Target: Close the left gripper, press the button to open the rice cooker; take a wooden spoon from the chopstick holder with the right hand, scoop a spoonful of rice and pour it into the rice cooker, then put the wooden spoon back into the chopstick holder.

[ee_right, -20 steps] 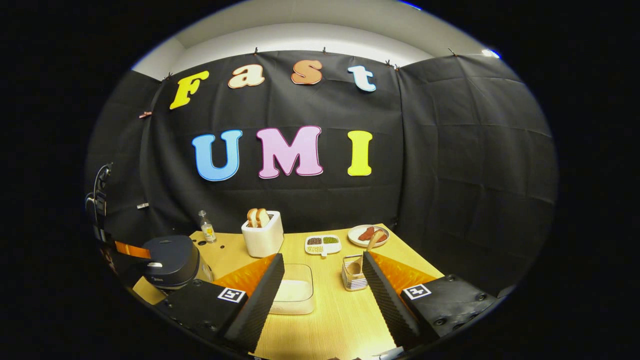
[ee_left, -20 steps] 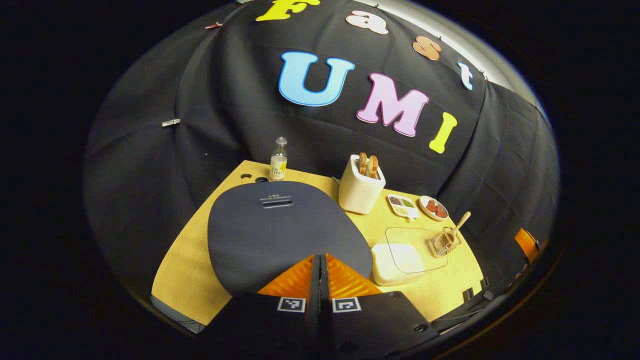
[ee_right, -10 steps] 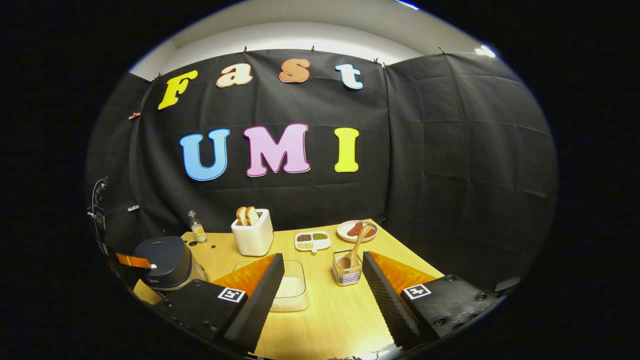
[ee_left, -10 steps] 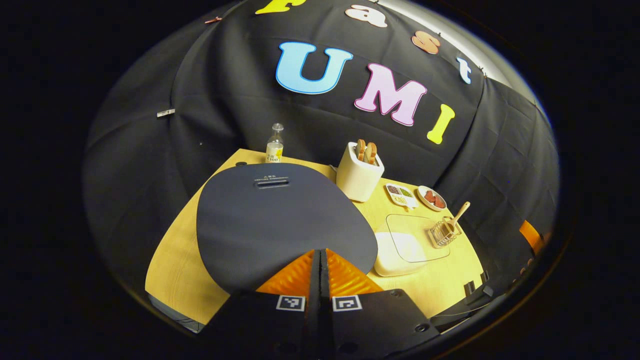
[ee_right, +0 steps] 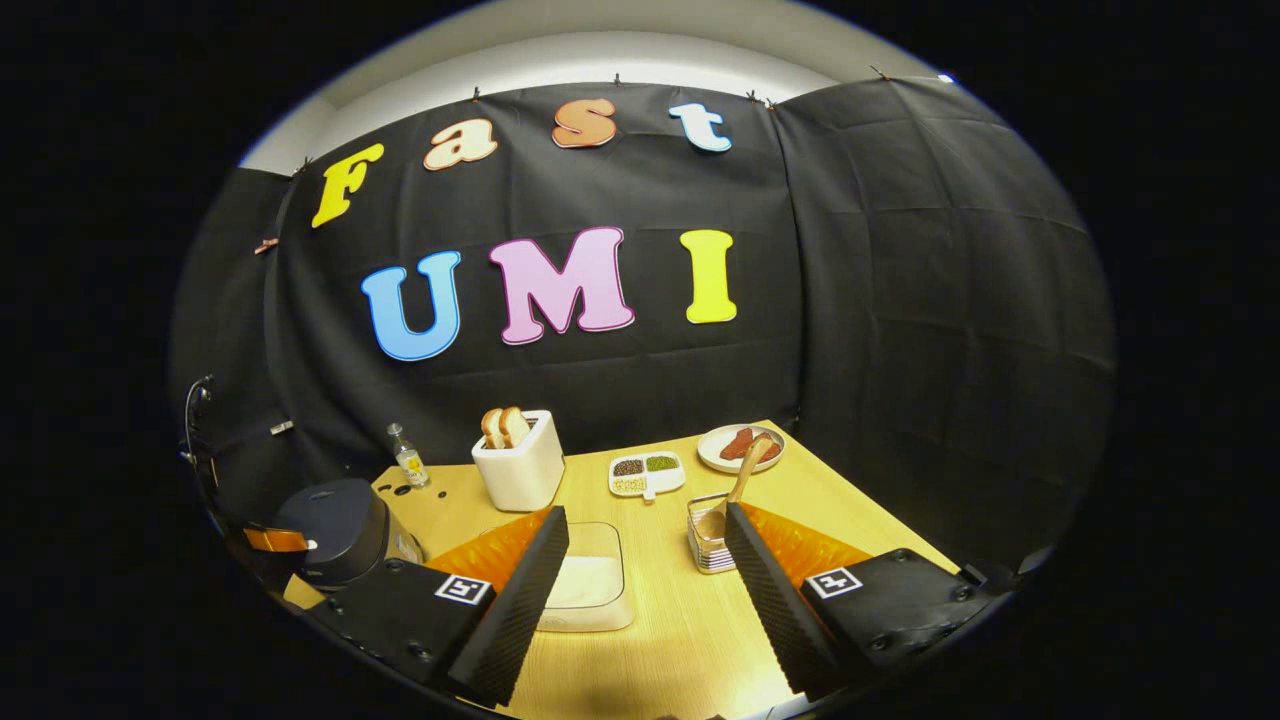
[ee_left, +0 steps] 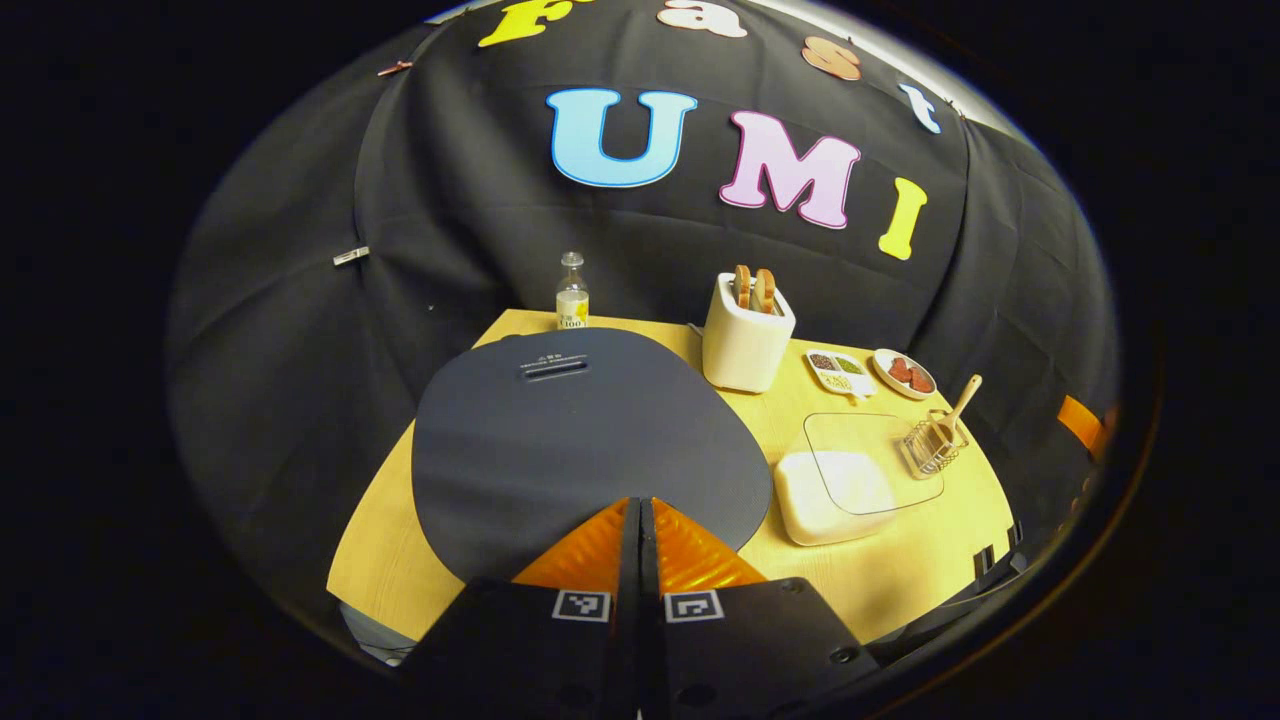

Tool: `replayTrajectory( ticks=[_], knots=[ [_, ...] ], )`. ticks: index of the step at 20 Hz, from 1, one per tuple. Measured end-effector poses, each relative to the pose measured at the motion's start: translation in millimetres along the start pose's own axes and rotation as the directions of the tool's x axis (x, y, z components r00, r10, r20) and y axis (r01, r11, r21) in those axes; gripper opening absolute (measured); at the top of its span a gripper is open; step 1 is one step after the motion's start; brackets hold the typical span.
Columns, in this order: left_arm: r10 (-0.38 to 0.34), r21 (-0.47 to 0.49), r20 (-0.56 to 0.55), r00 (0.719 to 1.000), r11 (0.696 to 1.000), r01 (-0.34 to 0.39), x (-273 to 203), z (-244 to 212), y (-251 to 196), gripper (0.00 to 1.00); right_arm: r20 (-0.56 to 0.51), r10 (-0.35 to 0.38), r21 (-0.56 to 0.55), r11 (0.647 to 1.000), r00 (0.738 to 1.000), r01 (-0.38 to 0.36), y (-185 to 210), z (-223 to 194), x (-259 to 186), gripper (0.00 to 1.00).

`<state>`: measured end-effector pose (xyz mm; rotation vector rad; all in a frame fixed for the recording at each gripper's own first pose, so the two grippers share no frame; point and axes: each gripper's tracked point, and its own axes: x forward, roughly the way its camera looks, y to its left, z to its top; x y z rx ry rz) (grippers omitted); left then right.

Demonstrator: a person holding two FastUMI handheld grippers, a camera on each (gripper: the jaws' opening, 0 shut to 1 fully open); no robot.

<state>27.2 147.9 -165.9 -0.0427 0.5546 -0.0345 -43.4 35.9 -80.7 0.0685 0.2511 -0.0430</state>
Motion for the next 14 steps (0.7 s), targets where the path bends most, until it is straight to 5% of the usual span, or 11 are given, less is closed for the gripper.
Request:
replayTrajectory(
  ticks=[4, 9, 14],
  knots=[
    [0.109, -0.039, 0.14, 0.984, 0.994, -0.104, -27.9, 45.7, -0.7, 0.06, -0.001, -0.014, 0.013, 1.0, 1.0, 0.014, -22.8, 6.7, 25.6, 0.98],
    [0.213, -0.035, 0.407, 0.888, 0.975, -0.217, -86.4, 136.5, -13.6, 0.07, 0.01, -0.047, 0.033, 0.998, 0.999, 0.047, -58.2, 15.4, 58.2, 0.98],
    [0.215, -0.069, 0.414, 0.885, 0.976, -0.205, -96.7, 126.7, -43.0, 0.07, -0.007, -0.055, 0.06, 0.997, 0.998, 0.055, -83.6, 17.1, 96.3, 0.98]
  ],
)
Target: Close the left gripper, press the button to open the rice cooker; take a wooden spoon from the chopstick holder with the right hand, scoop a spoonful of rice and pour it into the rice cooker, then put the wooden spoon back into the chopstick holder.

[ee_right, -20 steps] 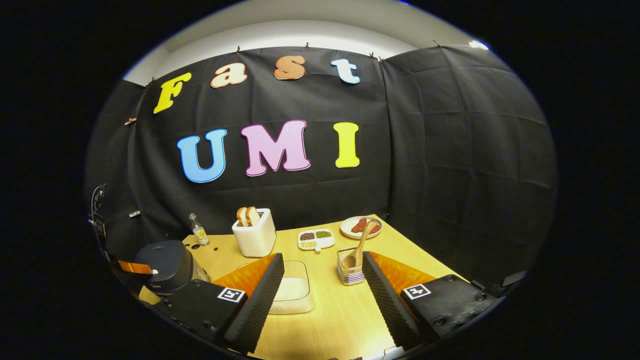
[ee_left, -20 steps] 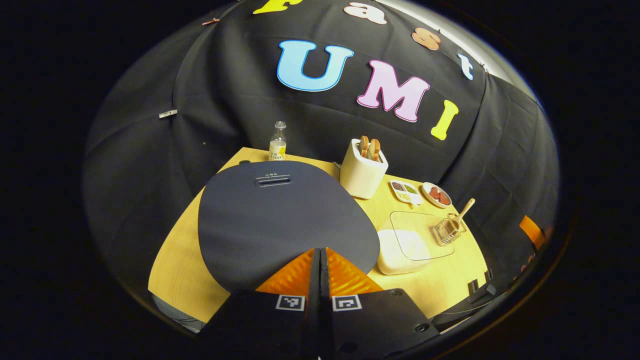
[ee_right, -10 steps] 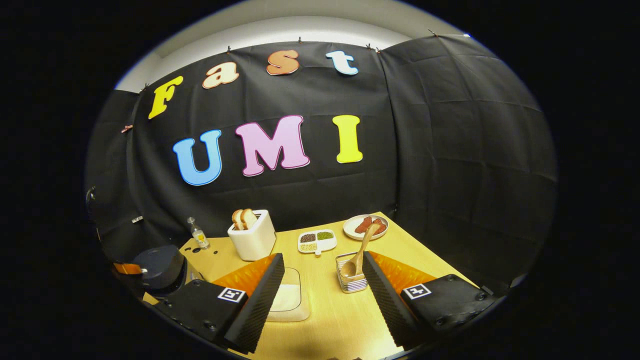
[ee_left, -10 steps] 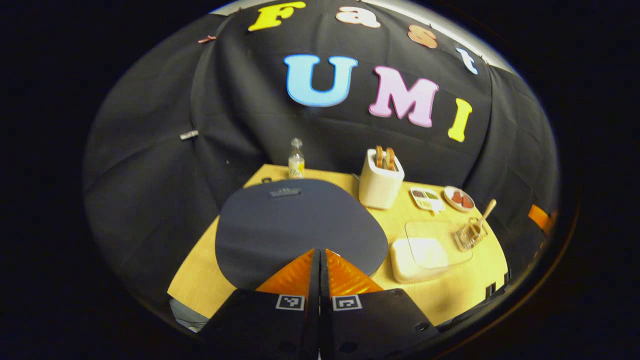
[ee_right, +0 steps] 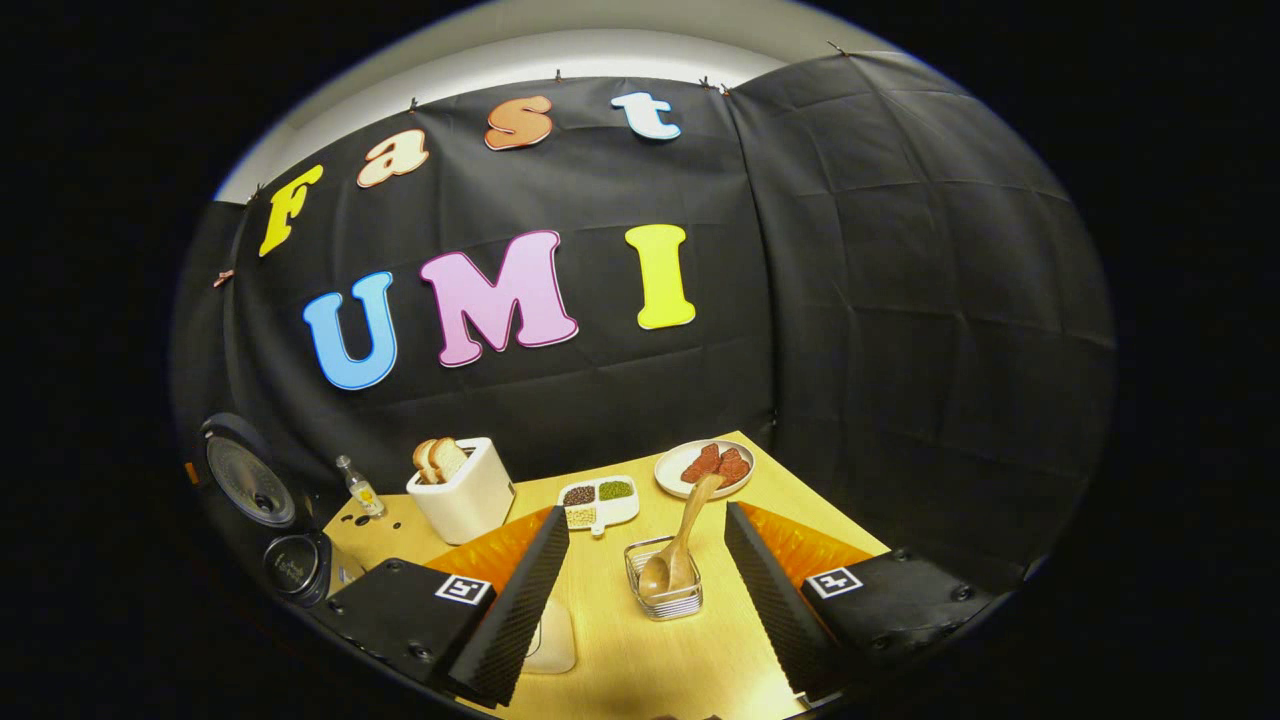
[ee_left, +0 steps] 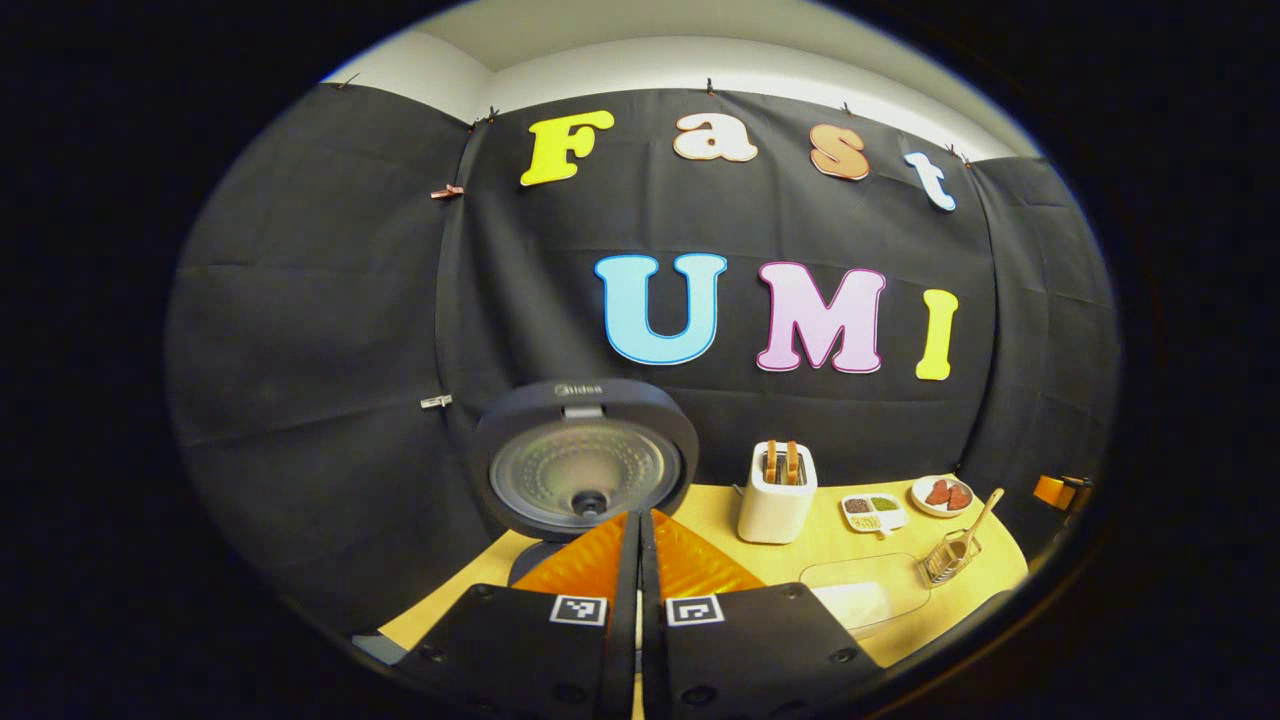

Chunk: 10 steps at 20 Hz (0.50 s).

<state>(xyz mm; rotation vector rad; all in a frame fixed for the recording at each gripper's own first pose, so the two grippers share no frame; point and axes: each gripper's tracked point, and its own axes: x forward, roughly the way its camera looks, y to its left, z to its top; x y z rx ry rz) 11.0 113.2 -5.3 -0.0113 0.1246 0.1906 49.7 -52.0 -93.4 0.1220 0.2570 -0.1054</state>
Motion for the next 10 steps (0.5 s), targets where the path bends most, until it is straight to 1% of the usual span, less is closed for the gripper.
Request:
replayTrajectory(
  ticks=[2, 4, 5, 6, 10],
  knots=[
    [0.003, -0.069, -0.02, 1.0, 0.998, -0.005, -6.1, -10.2, -11.6, 0.08, -0.014, 0.001, 0.006, 1.0, 1.0, -0.001, -7.9, -2.4, 17.6, 0.98],
    [0.01, -0.101, -0.043, 0.999, 0.995, -0.015, -11.3, -24.3, -21.8, 0.14, -0.036, -0.001, 0.023, 1.0, 0.999, 0.002, -15.8, -7.1, 36.0, 0.98],
    [0.019, -0.107, -0.049, 0.999, 0.994, -0.024, -14.0, -29.9, -25.7, 0.24, -0.044, -0.001, 0.032, 0.999, 0.999, 0.002, -19.5, -9.9, 46.1, 0.98],
    [0.024, -0.111, -0.053, 0.998, 0.993, -0.03, -15.0, -33.5, -30.0, 0.31, -0.052, -0.002, 0.039, 0.999, 0.999, 0.004, -22.5, -13.0, 55.9, 0.98],
    [0.025, -0.129, -0.082, 0.996, 0.991, -0.036, -17.3, -52.7, -48.2, 0.95, -0.117, -0.019, 0.065, 0.998, 0.993, 0.027, -34.9, -33.6, 91.2, 0.98]
  ],
)
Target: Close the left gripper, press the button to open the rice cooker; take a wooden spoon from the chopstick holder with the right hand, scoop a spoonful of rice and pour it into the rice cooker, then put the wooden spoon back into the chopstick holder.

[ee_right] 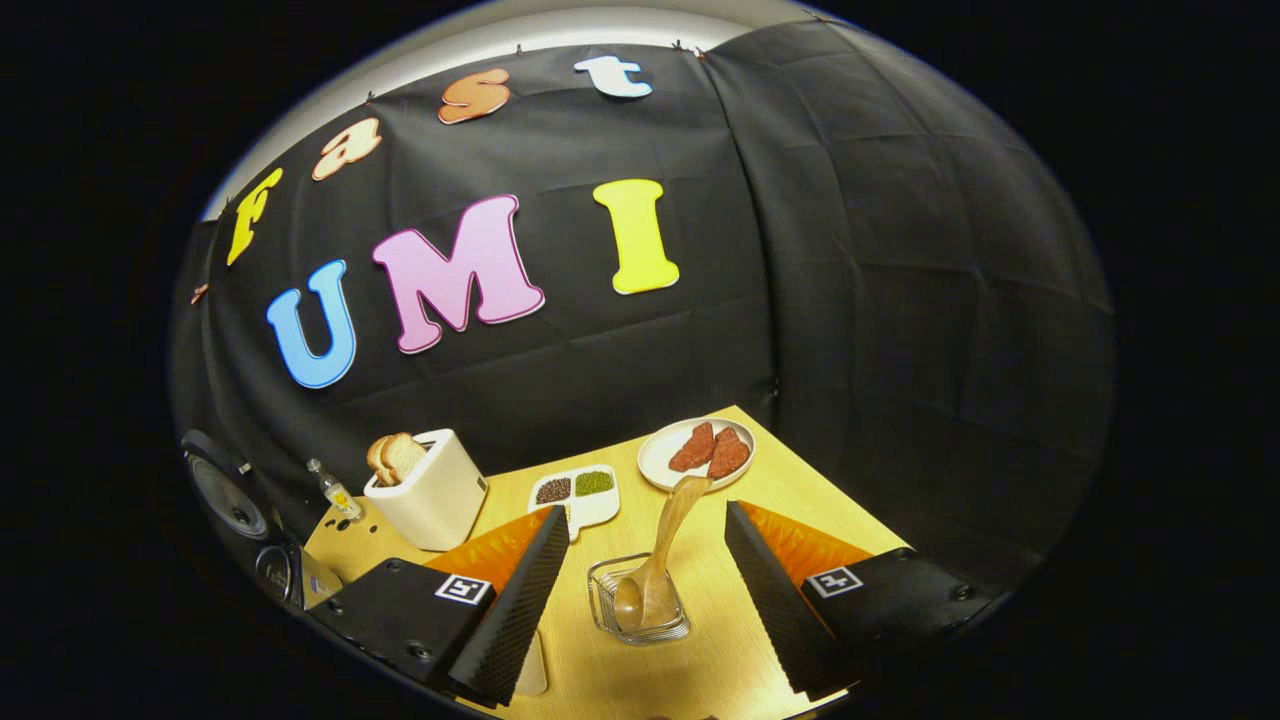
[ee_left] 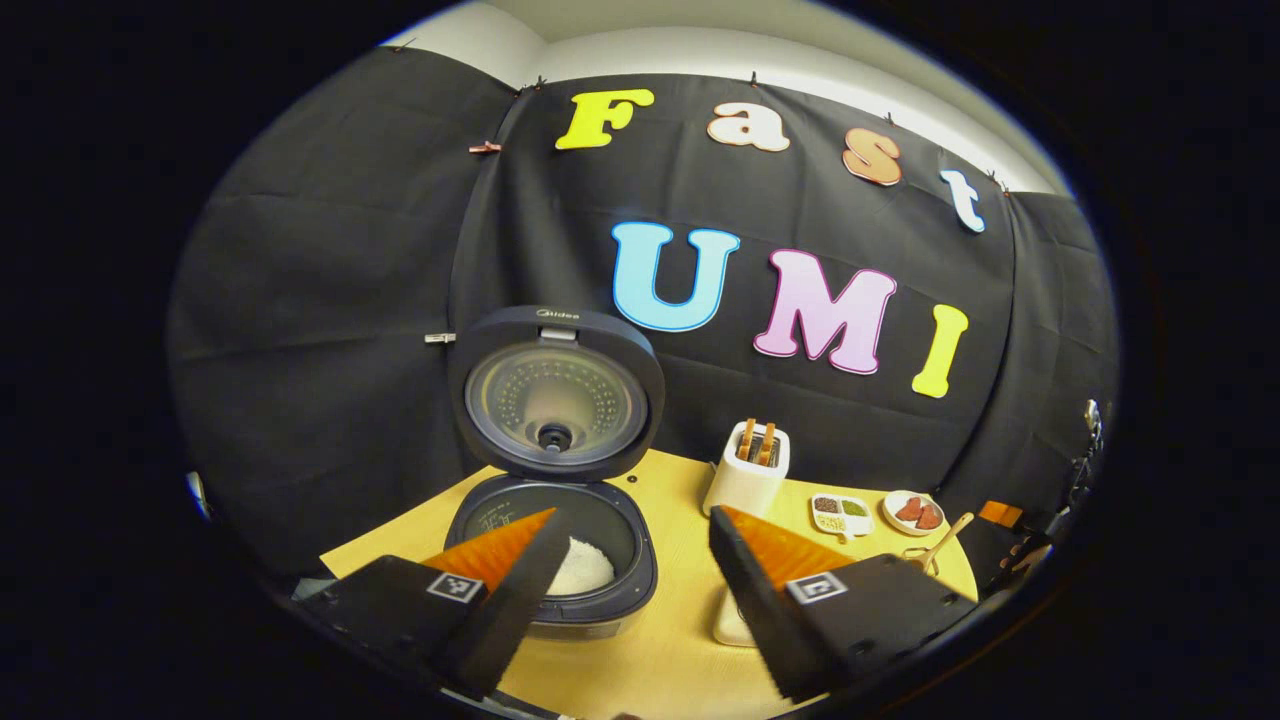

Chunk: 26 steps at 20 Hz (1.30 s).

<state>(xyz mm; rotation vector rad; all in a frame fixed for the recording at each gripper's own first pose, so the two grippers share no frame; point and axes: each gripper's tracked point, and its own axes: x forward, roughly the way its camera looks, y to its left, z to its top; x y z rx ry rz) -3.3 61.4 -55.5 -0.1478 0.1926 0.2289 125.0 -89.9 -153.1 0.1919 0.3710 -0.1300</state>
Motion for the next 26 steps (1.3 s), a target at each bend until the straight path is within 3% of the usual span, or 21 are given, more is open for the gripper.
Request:
replayTrajectory(
  ticks=[1, 11, 18, 19, 21, 22, 23, 25, 26],
  knots=[
    [0.006, 0.0, -0.012, 1.0, 1.0, -0.006, -1.0, -5.7, -3.4, 0.98, -0.014, -0.006, 0.013, 1.0, 1.0, 0.006, -2.6, -2.9, 7.7, 0.98],
    [0.073, 0.015, -0.105, 0.992, 0.997, -0.072, 0.5, -52.8, -21.4, 0.95, -0.153, -0.034, 0.085, 0.995, 0.988, 0.047, -15.9, -47.1, 84.0, 0.98],
    [0.074, -0.012, -0.183, 0.98, 0.997, -0.078, -0.9, -85.0, -35.0, 0.95, -0.228, -0.03, 0.178, 0.981, 0.973, 0.072, -21.2, -66.8, 119.0, 0.95],
    [0.067, -0.013, -0.192, 0.979, 0.997, -0.071, -3.0, -87.9, -39.0, 0.95, -0.23, -0.025, 0.191, 0.979, 0.973, 0.07, -19.4, -68.6, 123.2, 0.8],
    [0.058, -0.002, -0.205, 0.977, 0.998, -0.059, -3.0, -95.9, -45.0, 0.95, -0.233, -0.019, 0.204, 0.977, 0.972, 0.068, -18.2, -70.0, 127.6, 0.72],
    [0.054, 0.003, -0.216, 0.975, 0.999, -0.054, -3.3, -100.1, -46.0, 0.95, -0.237, -0.023, 0.204, 0.976, 0.971, 0.073, -19.2, -71.4, 129.6, 0.54],
    [0.052, 0.002, -0.224, 0.973, 0.999, -0.053, -3.5, -102.0, -47.1, 0.95, -0.239, -0.019, 0.213, 0.974, 0.971, 0.072, -17.4, -70.7, 128.3, 0.48],
    [0.042, -0.014, -0.222, 0.974, 0.999, -0.046, -3.4, -101.1, -50.8, 0.96, -0.252, -0.015, 0.22, 0.973, 0.968, 0.073, -15.0, -71.0, 125.7, 0.19],
    [0.039, -0.023, -0.223, 0.974, 0.999, -0.045, -4.5, -102.7, -51.4, 0.96, -0.252, -0.008, 0.224, 0.972, 0.968, 0.067, -12.9, -71.9, 127.8, 0.24]
  ],
)
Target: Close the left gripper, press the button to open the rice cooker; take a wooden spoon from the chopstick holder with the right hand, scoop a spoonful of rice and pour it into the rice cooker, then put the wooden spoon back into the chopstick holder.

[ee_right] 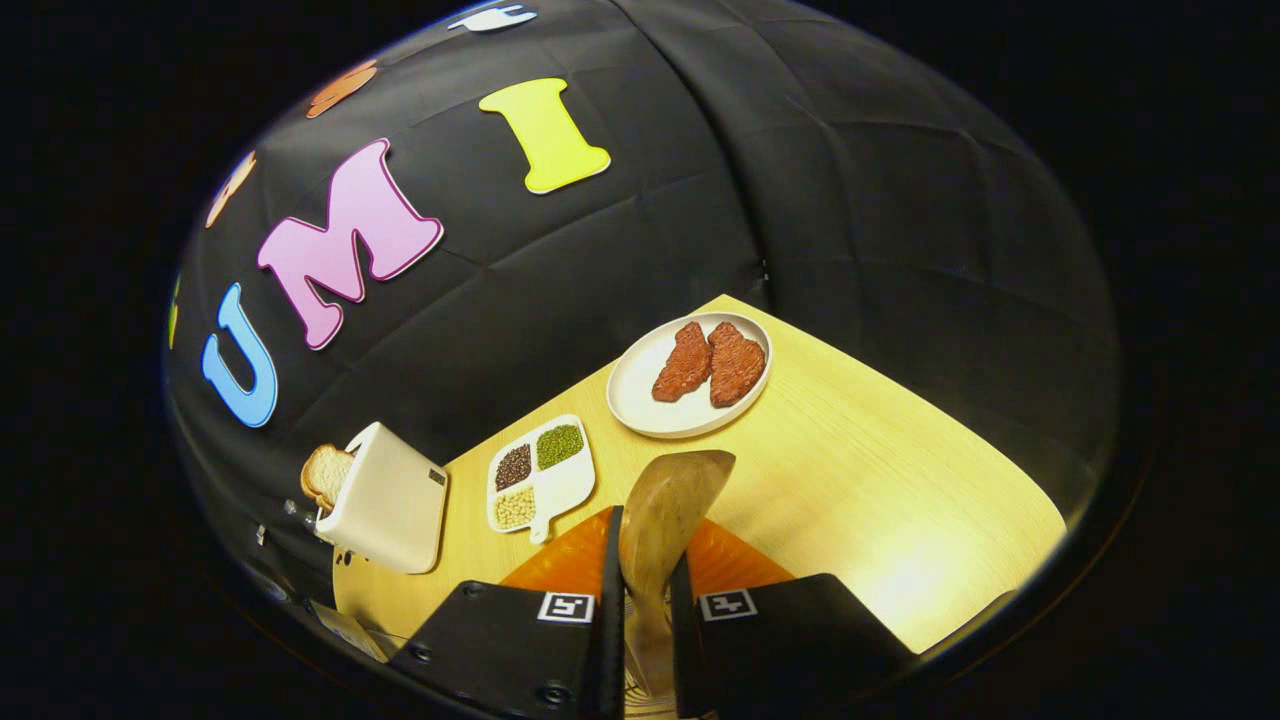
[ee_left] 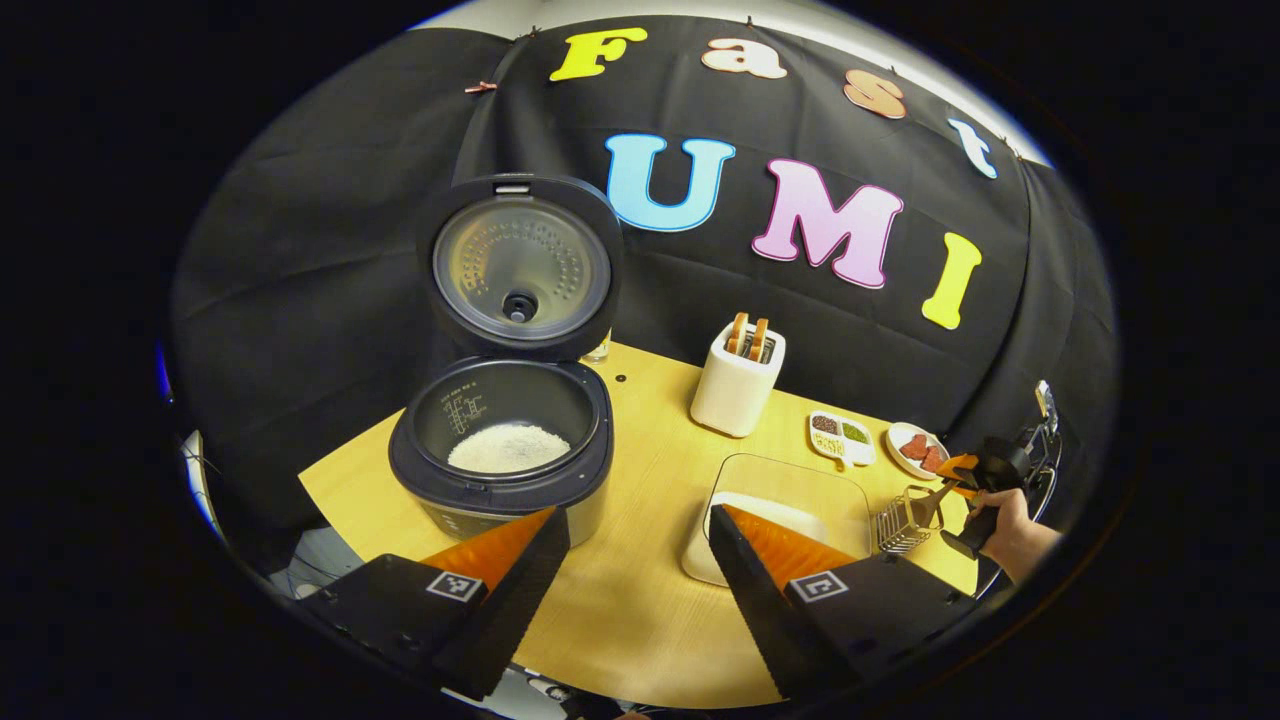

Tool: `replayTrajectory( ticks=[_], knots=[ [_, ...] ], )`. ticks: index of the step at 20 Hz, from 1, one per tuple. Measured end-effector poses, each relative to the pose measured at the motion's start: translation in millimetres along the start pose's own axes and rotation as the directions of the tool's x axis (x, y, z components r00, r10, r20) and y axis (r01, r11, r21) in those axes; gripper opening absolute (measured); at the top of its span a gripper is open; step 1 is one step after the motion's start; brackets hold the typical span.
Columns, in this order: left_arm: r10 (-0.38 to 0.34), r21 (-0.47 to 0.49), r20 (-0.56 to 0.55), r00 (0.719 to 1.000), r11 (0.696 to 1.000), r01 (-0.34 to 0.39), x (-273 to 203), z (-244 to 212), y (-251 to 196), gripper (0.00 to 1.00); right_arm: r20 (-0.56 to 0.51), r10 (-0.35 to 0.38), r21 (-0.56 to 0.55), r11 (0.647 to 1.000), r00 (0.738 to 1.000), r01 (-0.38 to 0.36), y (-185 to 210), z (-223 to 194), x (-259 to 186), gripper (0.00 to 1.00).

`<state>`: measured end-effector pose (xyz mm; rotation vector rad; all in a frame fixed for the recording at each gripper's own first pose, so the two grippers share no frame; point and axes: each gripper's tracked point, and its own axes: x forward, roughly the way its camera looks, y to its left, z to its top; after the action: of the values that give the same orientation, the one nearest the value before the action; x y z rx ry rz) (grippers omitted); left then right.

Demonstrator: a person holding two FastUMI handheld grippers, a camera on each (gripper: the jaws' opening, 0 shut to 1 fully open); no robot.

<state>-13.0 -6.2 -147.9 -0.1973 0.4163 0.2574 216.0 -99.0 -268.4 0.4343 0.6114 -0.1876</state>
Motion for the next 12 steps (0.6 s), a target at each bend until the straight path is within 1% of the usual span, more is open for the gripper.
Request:
replayTrajectory(
  ticks=[2, 3, 4, 6, 9, 12],
  knots=[
    [-0.004, -0.008, -0.001, 1.0, 1.0, 0.004, -2.3, -4.1, -0.2, 0.96, -0.019, 0.021, 0.012, 1.0, 1.0, -0.02, 6.2, -3.5, -7.1, 0.23],
    [-0.004, -0.008, -0.001, 1.0, 1.0, 0.004, -4.1, -4.5, 1.2, 0.96, -0.022, 0.029, 0.003, 1.0, 0.999, -0.029, 7.3, -2.0, -10.0, 0.2],
    [-0.002, -0.009, -0.003, 1.0, 1.0, 0.002, -5.4, -5.9, 4.0, 0.95, -0.011, 0.037, -0.011, 0.999, 0.999, -0.037, 9.0, 0.2, -13.7, 0.17],
    [-0.008, -0.016, -0.005, 1.0, 1.0, 0.008, -10.1, -6.9, 6.2, 0.95, 0.021, 0.049, -0.03, 0.998, 0.999, -0.048, 12.8, 9.4, -25.1, 0.17],
    [-0.014, -0.023, -0.009, 1.0, 1.0, 0.014, -13.8, -5.9, 14.7, 0.95, 0.066, 0.052, -0.014, 0.999, 0.996, -0.051, 20.6, 27.0, -44.9, 0.17],
    [-0.022, -0.023, 0.006, 1.0, 0.999, 0.022, -18.9, 1.8, 24.2, 0.95, 0.123, 0.071, -0.009, 0.998, 0.99, -0.07, 36.3, 49.6, -70.0, 0.17]
  ],
)
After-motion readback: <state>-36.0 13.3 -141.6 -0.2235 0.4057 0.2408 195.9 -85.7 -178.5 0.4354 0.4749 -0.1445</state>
